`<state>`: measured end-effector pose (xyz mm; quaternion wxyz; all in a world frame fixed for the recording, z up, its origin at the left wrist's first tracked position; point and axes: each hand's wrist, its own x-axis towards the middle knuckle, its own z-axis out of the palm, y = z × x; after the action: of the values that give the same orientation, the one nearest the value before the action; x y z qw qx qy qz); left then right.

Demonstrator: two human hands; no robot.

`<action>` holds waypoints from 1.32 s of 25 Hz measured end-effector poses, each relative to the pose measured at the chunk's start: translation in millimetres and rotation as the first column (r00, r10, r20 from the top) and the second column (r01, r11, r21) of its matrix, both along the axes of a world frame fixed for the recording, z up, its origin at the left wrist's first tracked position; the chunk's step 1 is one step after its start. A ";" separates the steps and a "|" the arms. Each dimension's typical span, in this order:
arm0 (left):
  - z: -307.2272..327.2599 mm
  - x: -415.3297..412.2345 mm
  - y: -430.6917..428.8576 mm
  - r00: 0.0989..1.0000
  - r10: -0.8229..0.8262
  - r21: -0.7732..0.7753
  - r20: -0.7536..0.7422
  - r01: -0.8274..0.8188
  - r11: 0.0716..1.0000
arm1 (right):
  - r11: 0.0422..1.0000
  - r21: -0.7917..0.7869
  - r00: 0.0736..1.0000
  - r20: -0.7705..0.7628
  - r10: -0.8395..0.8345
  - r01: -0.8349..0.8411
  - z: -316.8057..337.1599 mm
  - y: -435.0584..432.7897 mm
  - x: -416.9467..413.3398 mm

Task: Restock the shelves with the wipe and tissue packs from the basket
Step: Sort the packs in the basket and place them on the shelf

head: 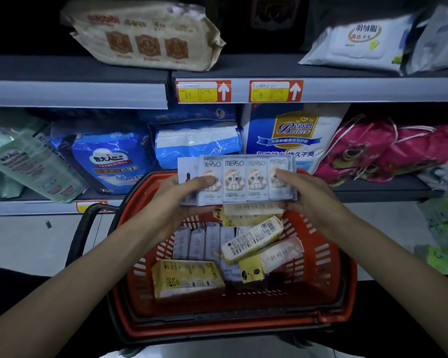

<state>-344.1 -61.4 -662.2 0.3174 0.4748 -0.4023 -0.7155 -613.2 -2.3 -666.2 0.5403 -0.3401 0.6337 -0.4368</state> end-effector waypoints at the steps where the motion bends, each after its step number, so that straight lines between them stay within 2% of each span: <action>1: 3.1 -1.3 1.6 0.999 0.045 -0.067 0.028 -0.043 0.997 | 0.998 -0.049 0.980 -0.191 -0.056 0.047 0.3 -0.5 1.9; 2: 7.4 -2.4 3.7 0.995 0.083 -0.134 0.059 -0.075 0.988 | 0.988 -0.116 0.928 -0.348 -0.137 0.102 2.6 0.2 5.2; 3: 12.3 -4.0 5.0 0.989 0.112 -0.205 0.092 -0.092 0.975 | 0.977 -0.185 0.892 -0.416 -0.180 0.110 7.7 0.4 10.8; 4: 19.5 -6.6 7.5 0.984 0.137 -0.272 0.118 -0.101 0.957 | 0.970 -0.229 0.901 -0.401 -0.167 0.078 14.7 1.4 19.7; 7: 42.6 -14.0 17.7 0.966 0.196 -0.513 0.171 -0.082 0.855 | 0.956 -0.289 0.976 -0.217 -0.017 -0.048 39.6 9.7 55.4; 9: 57.7 -18.1 25.9 0.956 0.216 -0.642 0.196 -0.041 0.766 | 0.937 -0.346 0.990 -0.141 -0.004 -0.045 59.2 18.5 68.7; 12: 74.6 -27.5 39.7 0.966 0.188 -0.724 0.176 -0.002 0.690 | 0.897 -0.440 0.996 0.045 0.074 -0.046 86.9 33.3 73.0; 15: 86.3 -39.1 50.2 0.977 0.102 -0.827 0.186 0.099 0.554 | 0.849 -0.525 0.991 0.076 0.114 -0.058 108.4 43.1 71.7; 19: 113.8 -44.1 52.7 0.974 -0.023 -0.887 0.224 0.213 0.409 | 0.771 -0.637 0.997 0.070 0.034 0.018 129.8 48.5 65.5; 21: 135.7 -46.9 52.6 0.973 -0.034 -0.900 0.229 0.224 0.373 | 0.722 -0.689 0.998 0.048 -0.042 0.064 145.7 50.3 66.0; 27: 203.7 -59.7 33.3 0.998 0.024 -0.962 0.064 0.055 0.269 | 0.589 -0.800 0.991 0.050 -0.126 0.115 209.5 40.3 69.5; 29: 226.7 -63.7 25.6 0.999 0.038 -0.976 -0.003 -0.011 0.218 | 0.546 -0.833 0.991 0.021 -0.134 0.092 237.4 32.1 68.8; 33: 274.9 -71.6 11.2 0.991 0.040 -0.975 -0.126 -0.131 0.179 | 0.444 -0.896 0.979 -0.086 -0.186 0.005 290.5 7.8 68.3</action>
<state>-415.7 -50.2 -387.3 0.6009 0.1585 -0.7273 -0.2913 -544.8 5.5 -375.6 0.1994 -0.5724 0.3724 -0.7028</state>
